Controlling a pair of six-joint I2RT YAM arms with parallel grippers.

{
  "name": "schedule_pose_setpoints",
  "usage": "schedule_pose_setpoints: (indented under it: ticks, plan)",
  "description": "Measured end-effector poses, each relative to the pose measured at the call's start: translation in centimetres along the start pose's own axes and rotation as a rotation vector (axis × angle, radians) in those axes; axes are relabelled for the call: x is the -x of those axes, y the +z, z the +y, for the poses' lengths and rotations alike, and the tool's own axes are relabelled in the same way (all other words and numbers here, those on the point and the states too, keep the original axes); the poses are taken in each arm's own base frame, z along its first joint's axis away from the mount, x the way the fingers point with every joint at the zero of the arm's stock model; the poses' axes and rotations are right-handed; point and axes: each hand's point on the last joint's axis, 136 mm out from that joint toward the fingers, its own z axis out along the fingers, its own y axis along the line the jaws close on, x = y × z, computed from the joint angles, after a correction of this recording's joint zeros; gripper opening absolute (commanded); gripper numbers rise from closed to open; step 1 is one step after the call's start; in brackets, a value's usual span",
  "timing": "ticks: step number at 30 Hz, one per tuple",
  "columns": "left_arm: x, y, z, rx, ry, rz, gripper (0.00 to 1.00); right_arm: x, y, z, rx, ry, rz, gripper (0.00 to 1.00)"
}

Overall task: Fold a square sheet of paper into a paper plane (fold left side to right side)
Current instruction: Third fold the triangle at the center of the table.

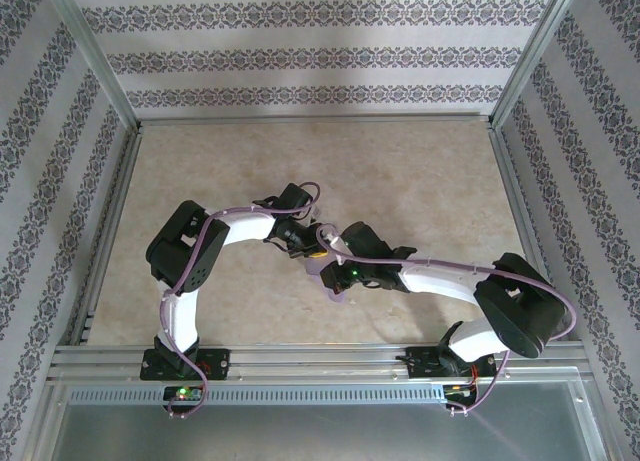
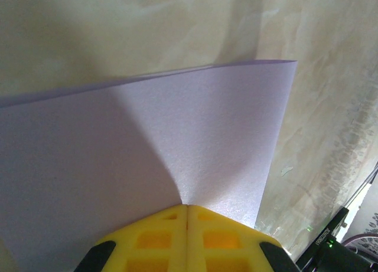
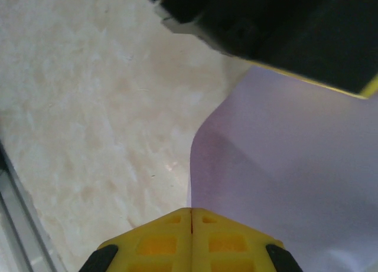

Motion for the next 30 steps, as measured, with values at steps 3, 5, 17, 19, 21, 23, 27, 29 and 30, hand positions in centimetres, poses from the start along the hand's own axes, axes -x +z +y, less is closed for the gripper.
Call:
schedule_pose_setpoints:
  ticks: [3,5,17,19,21,23,27,29,30]
  plan:
    - [0.0,0.0,0.0,0.0,0.003,0.0,0.0,0.0,0.0,-1.3,-0.038,0.03,0.002,0.0]
    - [0.0,0.0,0.0,0.001,0.004,0.0,0.0,-0.2,0.1,-2.4,-0.069,0.057,0.012,0.0]
    - [-0.1,0.1,-0.1,0.005,0.009,-0.001,0.0,0.1,-0.1,-5.1,-0.168,0.103,0.017,0.0]
    - [-0.1,0.1,-0.1,0.005,0.01,-0.001,0.0,0.1,-0.1,-5.3,-0.176,0.108,0.014,0.0]
    - [-0.1,0.1,-0.1,0.005,0.01,-0.001,0.0,0.2,-0.2,-5.4,-0.181,0.109,0.012,0.0]
    - [-0.1,0.1,-0.1,0.005,0.009,-0.001,0.0,0.2,-0.2,-5.4,-0.182,0.108,0.012,0.0]
    - [-0.1,0.1,-0.1,0.005,0.009,-0.001,0.0,0.2,-0.2,-5.5,-0.184,0.108,0.011,0.0]
    - [-0.1,0.1,-0.1,0.005,0.009,-0.001,0.0,0.2,-0.2,-5.6,-0.186,0.112,0.009,0.0]
    - [-0.1,0.1,-0.1,0.005,0.01,-0.001,0.0,0.3,-0.2,-5.7,-0.187,0.113,0.008,0.0]
